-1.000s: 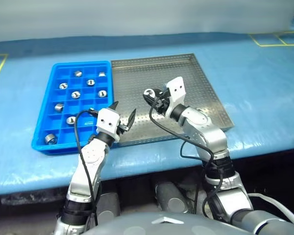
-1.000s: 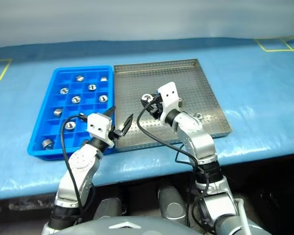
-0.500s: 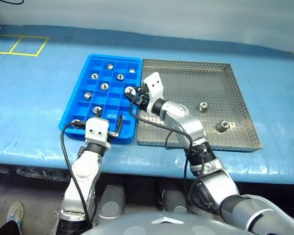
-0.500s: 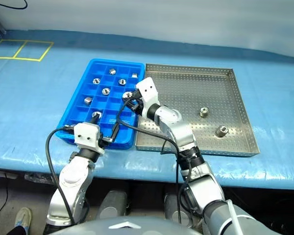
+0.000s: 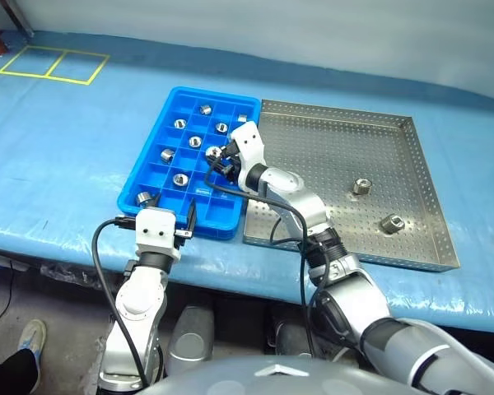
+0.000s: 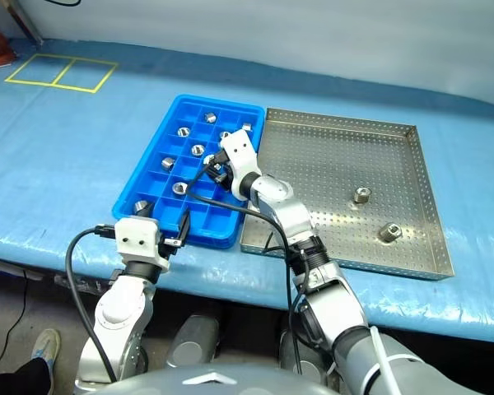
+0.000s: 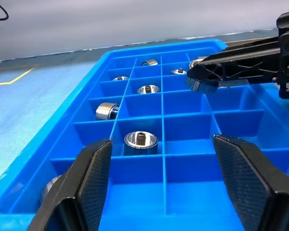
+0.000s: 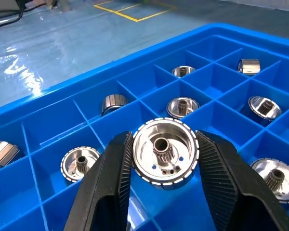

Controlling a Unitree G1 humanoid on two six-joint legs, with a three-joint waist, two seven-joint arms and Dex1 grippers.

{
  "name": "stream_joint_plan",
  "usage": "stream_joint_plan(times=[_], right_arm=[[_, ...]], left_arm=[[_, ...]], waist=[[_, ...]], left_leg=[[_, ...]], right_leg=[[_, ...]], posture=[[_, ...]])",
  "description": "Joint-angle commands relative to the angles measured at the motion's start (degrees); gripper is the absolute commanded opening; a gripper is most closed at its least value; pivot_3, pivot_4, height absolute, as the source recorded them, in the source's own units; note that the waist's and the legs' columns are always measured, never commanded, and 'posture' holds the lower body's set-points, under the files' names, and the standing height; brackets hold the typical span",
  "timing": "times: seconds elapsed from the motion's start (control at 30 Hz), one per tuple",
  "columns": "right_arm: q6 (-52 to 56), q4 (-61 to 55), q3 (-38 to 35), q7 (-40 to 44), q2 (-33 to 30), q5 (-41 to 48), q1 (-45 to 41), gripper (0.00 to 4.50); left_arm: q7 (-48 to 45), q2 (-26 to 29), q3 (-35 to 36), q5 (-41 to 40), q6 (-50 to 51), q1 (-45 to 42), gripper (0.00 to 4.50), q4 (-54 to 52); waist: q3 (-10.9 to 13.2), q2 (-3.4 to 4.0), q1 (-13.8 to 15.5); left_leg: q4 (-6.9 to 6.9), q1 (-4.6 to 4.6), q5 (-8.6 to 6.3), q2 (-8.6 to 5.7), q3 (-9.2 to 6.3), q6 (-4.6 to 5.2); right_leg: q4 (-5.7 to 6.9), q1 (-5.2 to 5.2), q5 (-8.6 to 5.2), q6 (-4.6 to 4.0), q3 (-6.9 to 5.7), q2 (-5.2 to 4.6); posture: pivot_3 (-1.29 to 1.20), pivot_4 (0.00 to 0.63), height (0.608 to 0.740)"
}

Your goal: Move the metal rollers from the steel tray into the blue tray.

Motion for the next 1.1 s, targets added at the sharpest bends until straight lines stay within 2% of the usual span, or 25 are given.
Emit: stream_joint_plan(times=[0.03,0.37,0.4,0.6,0.83,0.97,1.1], right_arm=[[-3.22,0.42,-0.65,-1.58,0.5,-1.48,-1.69,1.71],[-2.17,0.84,-1.58,-0.73,1.08,-1.19,-0.69,1.71],[-2.11,0.89,-1.85,-0.86,1.27,-1.0,-0.62,2.42],[-2.92,-0.82,-4.06,-2.01,1.56,-0.15,0.28,4.25],[0.0,-11.24,-6.77,-0.68,-3.15,1.25,5.63,4.25],[3.01,-19.39,-7.37,0.99,-7.84,2.41,11.23,4.25],[7.29,-27.55,-10.25,-0.71,-11.57,3.22,16.58,4.25]], left_arm=[[0.45,-0.11,-0.77,1.27,-0.71,0.12,3.68,-3.22],[0.17,-0.44,-1.01,1.36,-0.74,0.09,3.68,-2.9],[0.15,-0.43,-1.05,1.37,-0.74,0.06,3.68,-2.86],[-0.92,0.05,-1.2,0.94,-0.51,-1.07,3.68,-2.03],[-6.53,1.45,-2.48,-2.18,-0.32,-7.91,3.68,2.44],[-10.54,3.02,-3.23,-3.88,-0.71,-11.94,3.68,5.98],[-14.8,3.96,-3.96,-5.95,-1.25,-16.52,3.68,9.55]], waist=[[0.0,0.01,0.32],[0.01,0.02,1.2],[0.01,0.02,1.34],[0.01,0.02,2.13],[-0.01,0.08,1.15],[-0.04,0.13,-1.51],[-0.07,0.19,-5.41]], left_leg=[[0.0,0.0,0.0,0.0,0.0,0.0],[-0.17,-0.08,-0.03,0.04,-0.01,-0.04],[-0.2,-0.08,-0.03,0.04,0.0,-0.04],[-0.37,-0.08,-0.03,0.04,0.0,-0.05],[-0.35,-0.15,-0.03,0.02,0.04,-0.06],[-0.28,-0.15,-0.04,0.0,0.05,-0.05],[-0.21,-0.14,-0.05,0.03,0.06,-0.04]], right_leg=[[-0.01,0.0,0.0,0.0,0.0,0.0],[-0.26,-0.02,0.02,0.02,-0.05,0.0],[-0.29,-0.02,0.02,0.02,-0.04,0.01],[-0.52,0.01,0.05,0.04,-0.06,0.0],[-0.67,0.03,0.1,0.11,-0.04,-0.02],[-0.7,0.1,0.12,0.09,-0.03,-0.05],[-0.63,0.1,0.22,-0.05,-0.01,-0.02]], posture=[[0.48,0.15,0.74],[0.47,0.15,0.74],[0.47,0.15,0.74],[0.41,0.15,0.74],[0.23,0.15,0.74],[0.14,0.15,0.74],[0.02,0.15,0.74]])
